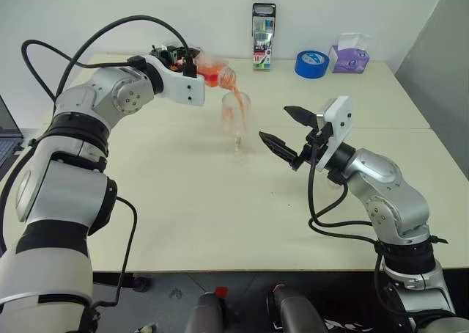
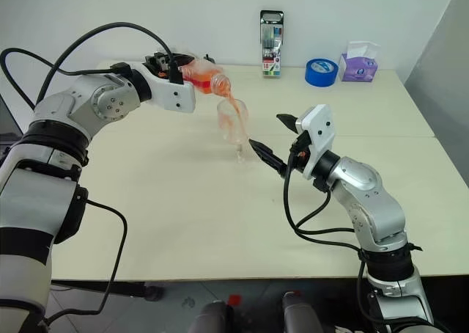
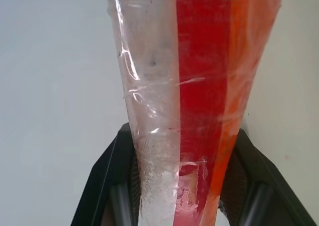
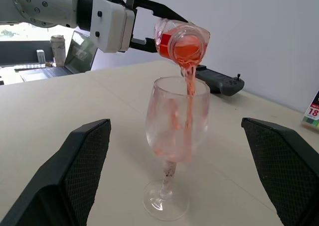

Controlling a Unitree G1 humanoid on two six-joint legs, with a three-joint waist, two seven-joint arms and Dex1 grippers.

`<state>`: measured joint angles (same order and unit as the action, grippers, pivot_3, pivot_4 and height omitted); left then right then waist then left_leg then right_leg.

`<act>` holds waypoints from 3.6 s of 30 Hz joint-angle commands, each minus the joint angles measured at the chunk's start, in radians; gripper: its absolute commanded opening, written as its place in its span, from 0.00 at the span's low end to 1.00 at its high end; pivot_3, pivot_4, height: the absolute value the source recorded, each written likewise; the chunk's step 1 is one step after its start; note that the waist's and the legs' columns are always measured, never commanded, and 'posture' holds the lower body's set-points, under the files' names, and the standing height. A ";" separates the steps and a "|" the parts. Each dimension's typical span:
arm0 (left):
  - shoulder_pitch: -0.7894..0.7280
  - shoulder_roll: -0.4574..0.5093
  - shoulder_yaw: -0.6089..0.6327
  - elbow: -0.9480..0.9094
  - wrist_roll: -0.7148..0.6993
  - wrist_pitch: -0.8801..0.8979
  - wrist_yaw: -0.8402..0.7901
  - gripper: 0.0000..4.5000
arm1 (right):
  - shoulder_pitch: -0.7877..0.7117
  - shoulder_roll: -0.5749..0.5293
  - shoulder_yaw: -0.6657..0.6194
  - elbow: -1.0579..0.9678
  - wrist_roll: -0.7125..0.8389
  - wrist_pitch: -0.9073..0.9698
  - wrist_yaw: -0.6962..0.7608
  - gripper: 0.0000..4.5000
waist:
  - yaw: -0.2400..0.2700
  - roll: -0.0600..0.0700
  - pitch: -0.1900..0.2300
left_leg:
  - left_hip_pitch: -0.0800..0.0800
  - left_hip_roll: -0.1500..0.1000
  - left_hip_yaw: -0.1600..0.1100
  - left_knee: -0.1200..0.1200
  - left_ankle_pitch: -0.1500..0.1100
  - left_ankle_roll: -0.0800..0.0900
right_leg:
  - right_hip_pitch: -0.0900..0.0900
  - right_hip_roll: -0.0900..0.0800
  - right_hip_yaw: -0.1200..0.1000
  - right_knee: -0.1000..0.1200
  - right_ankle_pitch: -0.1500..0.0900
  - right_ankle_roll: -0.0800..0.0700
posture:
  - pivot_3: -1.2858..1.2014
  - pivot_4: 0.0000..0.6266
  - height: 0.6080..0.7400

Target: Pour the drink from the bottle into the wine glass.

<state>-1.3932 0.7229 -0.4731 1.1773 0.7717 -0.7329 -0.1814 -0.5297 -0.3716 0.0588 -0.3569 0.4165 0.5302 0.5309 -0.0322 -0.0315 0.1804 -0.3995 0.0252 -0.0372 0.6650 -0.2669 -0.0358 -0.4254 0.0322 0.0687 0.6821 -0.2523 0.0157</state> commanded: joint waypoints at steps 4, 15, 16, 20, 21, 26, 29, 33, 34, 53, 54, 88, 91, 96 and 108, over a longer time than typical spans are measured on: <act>-0.063 0.027 -0.005 0.002 0.014 -0.008 0.035 0.37 | -0.005 0.000 -0.018 -0.046 0.003 -0.023 0.000 1.00 | 0.000 0.000 0.000 | 0.000 0.000 0.000 0.000 0.000 0.000 | 0.000 0.000 0.000 0.000 0.000 0.000 | 0.52 0.24 1.00; -0.080 0.038 -0.032 0.011 0.041 -0.004 0.064 0.37 | -0.010 0.001 -0.018 -0.041 0.006 -0.022 0.003 1.00 | 0.000 0.000 0.000 | 0.000 0.000 0.000 0.001 0.000 0.000 | 0.000 0.000 0.000 0.000 0.000 0.000 | 0.52 0.24 1.00; -0.082 0.039 -0.034 0.012 0.043 -0.004 0.066 0.37 | -0.011 0.002 -0.018 -0.040 0.006 -0.022 0.003 1.00 | 0.000 0.000 0.000 | 0.000 0.000 0.000 0.001 0.000 0.000 | 0.000 0.000 0.000 0.000 0.000 0.000 | 0.52 0.24 1.00; -0.088 0.041 -0.040 0.019 0.052 -0.003 0.076 0.37 | -0.013 0.003 -0.018 -0.038 0.006 -0.022 0.002 1.00 | 0.000 0.000 0.000 | 0.000 0.000 0.000 0.001 0.000 0.000 | 0.000 0.000 0.000 0.001 0.000 0.000 | 0.52 0.24 1.00; -0.089 0.041 -0.041 0.020 0.055 -0.003 0.077 0.37 | -0.012 0.003 -0.019 -0.039 0.007 -0.022 0.002 1.00 | 0.000 0.000 0.000 | 0.000 0.000 0.000 0.001 0.000 0.000 | 0.000 0.000 0.000 0.001 0.000 0.000 | 0.52 0.24 1.00; -0.096 0.040 -0.047 0.028 0.061 -0.001 0.086 0.37 | -0.012 0.003 -0.020 -0.037 0.007 -0.022 0.001 1.00 | 0.000 0.000 0.000 | 0.000 0.000 0.000 0.001 0.000 0.000 | 0.000 0.000 0.000 0.001 0.000 0.000 | 0.52 0.24 1.00; -0.099 0.038 -0.050 0.033 0.064 -0.001 0.090 0.37 | -0.012 0.004 -0.020 -0.036 0.007 -0.022 0.001 1.00 | 0.000 0.000 0.000 | 0.000 0.000 0.000 0.001 0.000 0.000 | 0.000 0.000 0.000 0.001 0.000 0.000 | 0.52 0.24 1.00; -0.104 0.035 -0.056 0.039 0.069 -0.001 0.098 0.37 | -0.010 0.003 -0.022 -0.039 0.008 -0.020 0.000 1.00 | 0.000 0.000 0.000 | 0.000 0.000 0.000 0.001 0.000 0.000 | 0.000 0.000 0.000 0.001 0.000 0.000 | 0.52 0.24 1.00; -0.104 0.034 -0.057 0.041 0.069 -0.001 0.099 0.37 | -0.009 0.002 -0.022 -0.040 0.008 -0.020 0.000 1.00 | 0.000 0.000 0.000 | 0.000 0.000 0.000 0.001 0.000 0.000 | 0.000 0.000 0.000 0.001 0.000 0.000 | 0.52 0.24 1.00; -0.032 -0.009 0.087 0.032 -0.175 -0.004 -0.093 0.37 | -0.016 0.011 -0.023 -0.035 0.017 -0.016 0.000 1.00 | 0.000 0.000 0.000 | 0.001 0.000 0.000 0.002 0.000 0.000 | 0.000 0.000 0.000 0.004 0.000 0.000 | 0.52 0.24 1.00; -0.024 -0.014 0.105 0.028 -0.203 -0.004 -0.117 0.37 | -0.016 0.010 -0.022 -0.036 0.018 -0.016 0.002 1.00 | 0.000 0.000 0.000 | 0.001 0.000 0.000 0.003 0.000 0.000 | 0.000 0.000 0.000 0.005 0.000 0.000 | 0.52 0.24 1.00; 0.657 -0.345 0.736 -0.488 -0.942 0.697 -0.089 0.37 | 0.208 -0.097 0.027 -0.164 0.088 -0.028 0.183 1.00 | 0.006 0.000 -0.001 | 0.000 0.001 -0.007 0.014 0.000 0.000 | 0.004 -0.004 -0.005 0.011 0.000 0.000 | 0.52 0.24 1.00; 0.663 -0.343 0.731 -0.468 -0.936 0.684 -0.089 0.37 | 0.205 -0.094 0.026 -0.164 0.087 -0.024 0.180 1.00 | 0.005 0.000 -0.001 | 0.000 0.001 -0.007 0.014 0.000 0.000 | 0.004 -0.003 -0.004 0.011 0.000 0.000 | 0.52 0.24 1.00; 0.669 -0.339 0.717 -0.446 -0.922 0.670 -0.093 0.37 | 0.200 -0.087 0.023 -0.163 0.091 -0.014 0.171 1.00 | 0.005 0.000 -0.001 | 0.000 0.001 -0.007 0.014 0.000 0.000 | 0.004 -0.003 -0.004 0.011 0.000 0.000 | 0.52 0.24 1.00; 0.669 -0.338 0.714 -0.424 -0.926 0.668 -0.109 0.99 | 0.198 -0.085 0.032 -0.165 0.088 -0.005 0.161 1.00 | 0.005 0.000 -0.001 | 0.000 0.001 -0.007 0.014 0.000 0.000 | 0.004 -0.003 -0.004 0.010 0.000 0.000 | 0.52 0.24 1.00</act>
<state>-0.7197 0.3704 0.2420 0.7621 -0.1526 -0.0519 -0.2801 -0.3209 -0.4588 0.0990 -0.5017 0.4946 0.5302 0.6957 -0.0269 -0.0318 0.1794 -0.3991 0.0262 -0.0446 0.6787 -0.2669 -0.0357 -0.4209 0.0294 0.0641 0.6925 -0.2527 0.0159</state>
